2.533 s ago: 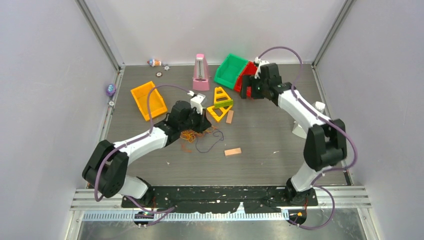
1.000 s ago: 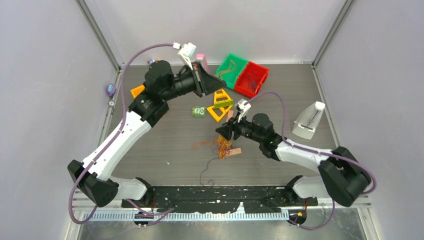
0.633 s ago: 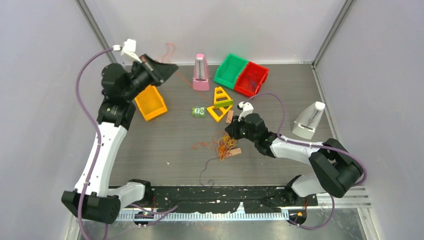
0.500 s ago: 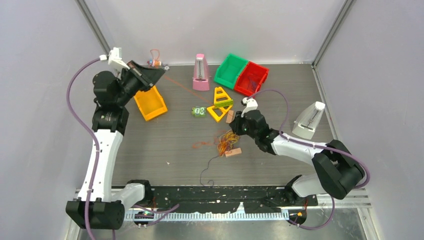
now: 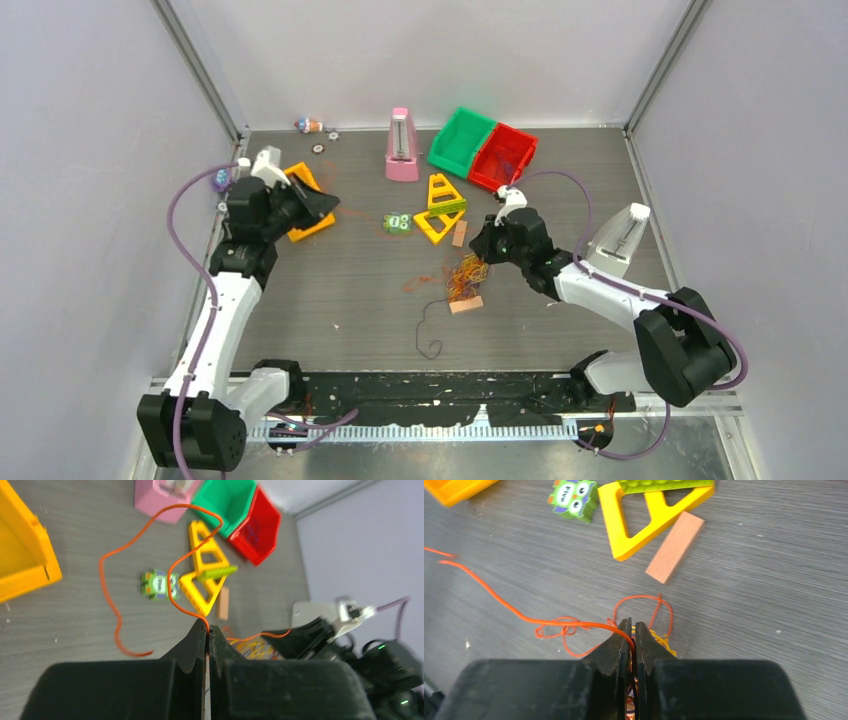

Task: Untangle the cables
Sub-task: Untie the cable.

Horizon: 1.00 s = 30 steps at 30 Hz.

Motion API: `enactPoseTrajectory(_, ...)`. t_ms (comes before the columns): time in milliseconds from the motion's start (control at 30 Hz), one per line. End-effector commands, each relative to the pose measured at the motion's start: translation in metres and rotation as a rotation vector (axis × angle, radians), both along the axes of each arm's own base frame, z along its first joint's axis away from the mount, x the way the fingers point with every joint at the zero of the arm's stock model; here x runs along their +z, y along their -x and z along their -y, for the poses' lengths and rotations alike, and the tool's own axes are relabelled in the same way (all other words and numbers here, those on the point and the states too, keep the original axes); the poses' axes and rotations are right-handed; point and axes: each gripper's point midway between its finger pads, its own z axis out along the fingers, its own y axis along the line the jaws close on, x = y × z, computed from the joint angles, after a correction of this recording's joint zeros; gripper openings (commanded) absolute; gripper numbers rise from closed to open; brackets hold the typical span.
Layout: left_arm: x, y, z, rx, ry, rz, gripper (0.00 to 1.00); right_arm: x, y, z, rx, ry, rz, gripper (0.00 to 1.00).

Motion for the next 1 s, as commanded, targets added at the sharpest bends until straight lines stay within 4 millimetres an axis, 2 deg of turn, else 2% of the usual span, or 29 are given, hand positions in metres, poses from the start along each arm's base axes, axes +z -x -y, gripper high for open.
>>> enactPoseTrajectory(0, -0.046, 0.016, 0.004, -0.035, -0.141, -0.056, 0.02, 0.04, 0.005, -0.028, 0.158, -0.071, 0.081, 0.07)
enactPoseTrajectory(200, -0.117, 0.031, -0.017, 0.065, -0.224, -0.243, 0.13, 0.033, 0.011, -0.039, 0.223, -0.001, 0.055, 0.05)
enactPoseTrajectory(267, -0.132, 0.033, -0.023, 0.096, -0.243, -0.285, 0.15, 0.027, 0.015, -0.042, 0.243, 0.026, 0.03, 0.05)
enactPoseTrajectory(333, -0.14, 0.034, -0.02, 0.076, -0.241, -0.297, 0.25, 0.023, 0.018, -0.047, 0.265, 0.043, 0.014, 0.05)
enactPoseTrajectory(433, -0.146, 0.036, -0.011, 0.016, -0.223, -0.294, 0.47, 0.019, 0.019, -0.052, 0.289, 0.076, -0.008, 0.05)
enactPoseTrajectory(500, -0.148, 0.037, -0.007, -0.007, -0.22, -0.29, 0.67, 0.015, 0.022, -0.054, 0.303, 0.102, -0.034, 0.05)
enactPoseTrajectory(633, -0.147, 0.042, -0.007, -0.009, -0.219, -0.26, 0.96, 0.011, 0.026, -0.057, 0.323, 0.124, -0.068, 0.05)
enactPoseTrajectory(767, -0.135, 0.046, -0.006, 0.005, -0.188, -0.191, 1.0, 0.012, 0.028, -0.06, 0.338, 0.118, -0.064, 0.05)
enactPoseTrajectory(967, -0.11, 0.056, -0.022, 0.141, -0.133, -0.04, 0.99, 0.012, 0.029, -0.061, 0.347, 0.121, -0.051, 0.05)
